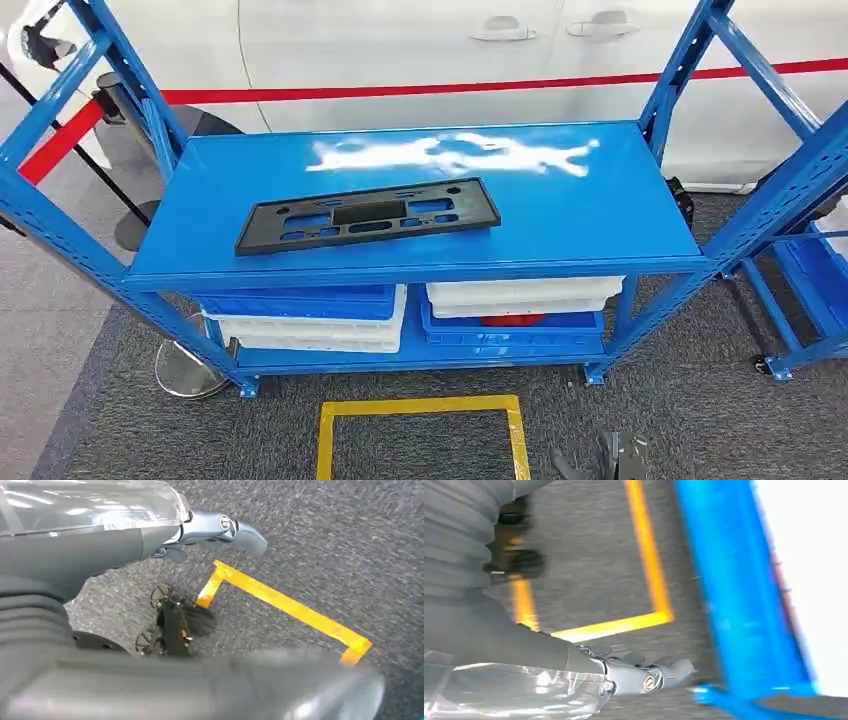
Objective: Take the parts from the cabinet and place them on the table.
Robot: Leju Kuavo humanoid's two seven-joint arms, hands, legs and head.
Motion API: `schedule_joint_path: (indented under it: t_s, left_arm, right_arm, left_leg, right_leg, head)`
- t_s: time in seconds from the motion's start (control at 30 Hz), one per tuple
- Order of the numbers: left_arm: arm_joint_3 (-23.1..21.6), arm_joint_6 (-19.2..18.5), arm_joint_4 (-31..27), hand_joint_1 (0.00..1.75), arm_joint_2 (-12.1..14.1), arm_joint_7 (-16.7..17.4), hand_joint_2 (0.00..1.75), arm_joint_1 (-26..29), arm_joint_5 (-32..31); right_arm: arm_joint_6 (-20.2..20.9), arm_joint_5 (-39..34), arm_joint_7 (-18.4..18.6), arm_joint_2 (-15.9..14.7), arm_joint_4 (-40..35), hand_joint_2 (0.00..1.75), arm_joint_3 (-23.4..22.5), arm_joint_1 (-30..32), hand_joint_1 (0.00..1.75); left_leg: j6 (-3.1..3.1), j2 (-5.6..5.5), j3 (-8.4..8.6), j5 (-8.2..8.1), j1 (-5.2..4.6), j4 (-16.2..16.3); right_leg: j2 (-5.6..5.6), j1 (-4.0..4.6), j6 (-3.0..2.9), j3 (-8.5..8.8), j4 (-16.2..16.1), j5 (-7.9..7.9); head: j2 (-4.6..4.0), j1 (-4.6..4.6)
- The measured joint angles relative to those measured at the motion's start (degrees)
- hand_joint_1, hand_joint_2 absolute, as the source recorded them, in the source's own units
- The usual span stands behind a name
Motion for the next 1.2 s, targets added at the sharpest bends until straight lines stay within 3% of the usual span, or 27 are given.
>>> schedule_joint_path:
  t_s: [0.1, 0.13, 0.17, 0.2, 0.53, 0.73, 0.87, 0.93, 0.97, 1.0, 1.03, 1.07, 1.1, 1.13, 1.17, 1.2]
  left_arm:
    - [-0.4, 0.0, 0.2, 0.00, 0.0, -0.7, 0.00, -0.1, 0.3]
    - [-0.7, 0.0, 0.3, 0.00, 0.0, -0.9, 0.00, -0.1, 0.3]
    - [-1.1, 0.0, 0.5, 0.00, 0.0, -1.0, 0.00, -0.1, 0.3]
    - [-1.5, 0.0, 0.6, 0.00, 0.0, -1.2, 0.00, -0.2, 0.3]
    - [-5.3, 0.5, 1.5, 0.00, 1.2, -3.1, 0.00, -0.8, -0.2]
    - [-7.8, 0.6, 2.1, 0.00, 2.0, -4.7, 0.00, -1.3, -0.4]
    - [-9.1, 0.7, 2.2, 0.00, 2.3, -5.4, 0.00, -1.6, -0.9]
    - [-9.7, 0.7, 2.4, 0.00, 2.3, -5.7, 0.00, -1.7, -0.9]
    - [-9.9, 0.7, 2.4, 0.00, 2.3, -5.8, 0.00, -1.8, -0.9]
    - [-10.1, 0.7, 2.4, 0.00, 2.3, -5.9, 0.00, -1.9, -1.0]
    - [-10.3, 0.7, 2.4, 0.00, 2.3, -6.0, 0.00, -2.0, -1.0]
    - [-10.6, 0.7, 2.4, 0.00, 2.3, -6.0, 0.00, -2.1, -1.0]
    - [-10.8, 0.7, 2.4, 0.00, 2.3, -6.1, 0.00, -2.1, -1.0]
    - [-11.2, 0.7, 2.5, 0.00, 2.3, -6.1, 0.00, -2.1, -1.1]
    - [-11.4, 0.7, 2.5, 0.00, 2.4, -6.1, 0.00, -2.1, -1.1]
    - [-11.6, 0.7, 2.5, 0.00, 2.3, -6.2, 0.00, -2.1, -1.3]
  right_arm:
    - [0.0, 1.0, -1.4, 0.5, -6.4, 1.75, 0.0, 0.9, 0.00]
    - [0.1, 1.4, -1.9, 0.6, -8.6, 0.00, 0.0, 1.2, 0.00]
    - [0.1, 1.7, -2.4, 0.7, -11.1, 0.00, 0.1, 1.6, 0.00]
    - [0.1, 2.1, -2.8, 0.8, -13.2, 1.75, 0.2, 2.0, 0.00]
    - [0.2, 9.1, -6.5, 0.7, -32.5, 1.75, 7.2, 4.6, 0.00]
    - [0.2, 15.1, -5.6, 0.6, -39.3, 1.75, 16.7, 3.9, 0.00]
    - [-1.5, 19.9, -4.1, 0.5, -41.3, 1.75, 22.6, 2.4, 0.00]
    - [-3.3, 23.1, -3.2, 0.5, -42.2, 1.75, 24.8, 1.7, 0.00]
    - [-4.0, 24.8, -2.8, 0.5, -42.7, 1.75, 25.7, 1.5, 0.00]
    - [-5.1, 26.7, -2.4, 0.3, -42.9, 1.75, 26.6, 1.1, 0.00]
    - [-5.9, 28.6, -1.8, 0.3, -43.0, 1.75, 27.3, 0.8, 0.00]
    - [-6.8, 30.5, -1.2, 0.1, -43.1, 1.75, 28.0, 0.4, 0.00]
    - [-7.5, 32.1, -0.7, 0.0, -43.1, 1.75, 28.6, 0.3, 0.00]
    - [-8.3, 34.0, 0.0, -0.3, -43.1, 1.75, 29.4, 0.1, 0.00]
    - [-9.1, 35.7, 0.6, -0.5, -43.1, 1.75, 30.0, -0.3, 0.00]
    - [-10.0, 37.5, 1.4, -0.6, -43.2, 1.75, 30.9, -0.7, 0.00]
  left_leg:
    - [0.00, 0.00, 0.00, 0.00, 0.00, 0.0]
    - [0.00, 0.00, 0.00, 0.00, 0.00, 0.0]
    - [0.00, 0.00, 0.00, 0.00, -0.01, 0.0]
    - [0.00, 0.00, -0.01, 0.00, -0.01, 0.0]
    - [0.02, -0.01, -0.04, 0.01, -0.06, 0.1]
    - [0.26, -0.01, -0.31, 0.02, -0.17, 0.4]
    - [1.01, -0.02, -0.77, 0.00, -0.37, 0.9]
    - [1.57, -0.01, -0.82, 0.43, -0.45, 0.3]
    - [2.20, 0.00, -0.06, 1.27, 0.41, -0.8]
    - [2.41, 0.10, 0.13, 1.57, 0.17, -1.4]
    - [2.74, 0.24, 0.04, 1.77, 0.16, -1.4]
    - [2.75, 0.24, -0.10, 1.77, 0.07, -1.4]
    - [2.77, 0.24, -0.13, 1.75, -0.01, -1.3]
    - [2.80, 0.21, -0.14, 1.71, -0.07, -1.3]
    - [2.73, 0.14, -0.09, 1.61, -0.07, -1.2]
    - [2.68, 0.08, 0.03, 1.40, -0.05, -1.1]
  right_leg:
    - [0.00, 0.00, 0.00, 0.00, 0.0, 0.00]
    - [0.00, -0.01, 0.00, 0.00, 0.0, 0.00]
    - [0.00, -0.01, 0.00, 0.00, 0.0, 0.00]
    - [0.00, -0.01, 0.00, 0.00, 0.0, 0.00]
    - [0.00, -0.10, 0.13, -0.01, 0.0, 0.09]
    - [0.00, -0.20, 0.40, -0.10, 0.0, 0.26]
    - [-0.02, -0.37, 1.00, -0.24, -0.1, 0.47]
    - [-0.01, -0.40, 1.63, -0.10, -0.7, 0.87]
    - [-0.10, -0.28, 1.81, -0.11, -0.4, 0.57]
    - [-0.21, -0.23, 1.86, -0.75, 0.9, -0.35]
    - [-0.20, -0.15, 1.83, -2.43, 4.0, -2.29]
    - [-0.19, -0.14, 1.88, -5.11, 9.2, -4.64]
    - [-0.20, -0.15, 1.94, -7.19, 13.1, -5.98]
    - [-0.20, -0.15, 2.00, -8.93, 16.1, -6.32]
    - [-0.20, -0.15, 1.98, -9.32, 16.1, -5.09]
    - [-0.21, -0.15, 1.90, -8.46, 13.5, -2.79]
  head:
    - [0.00, 0.00]
    - [0.00, 0.00]
    - [0.00, 0.00]
    - [0.00, 0.00]
    - [0.00, 0.00]
    - [0.00, 0.00]
    - [0.00, 0.00]
    - [0.00, -0.04]
    - [0.00, 0.02]
    - [0.00, 0.04]
    - [0.00, 0.07]
    - [0.00, 0.07]
    - [0.00, 0.04]
    - [0.00, 0.04]
    - [0.00, 0.04]
    - [0.00, 0.07]
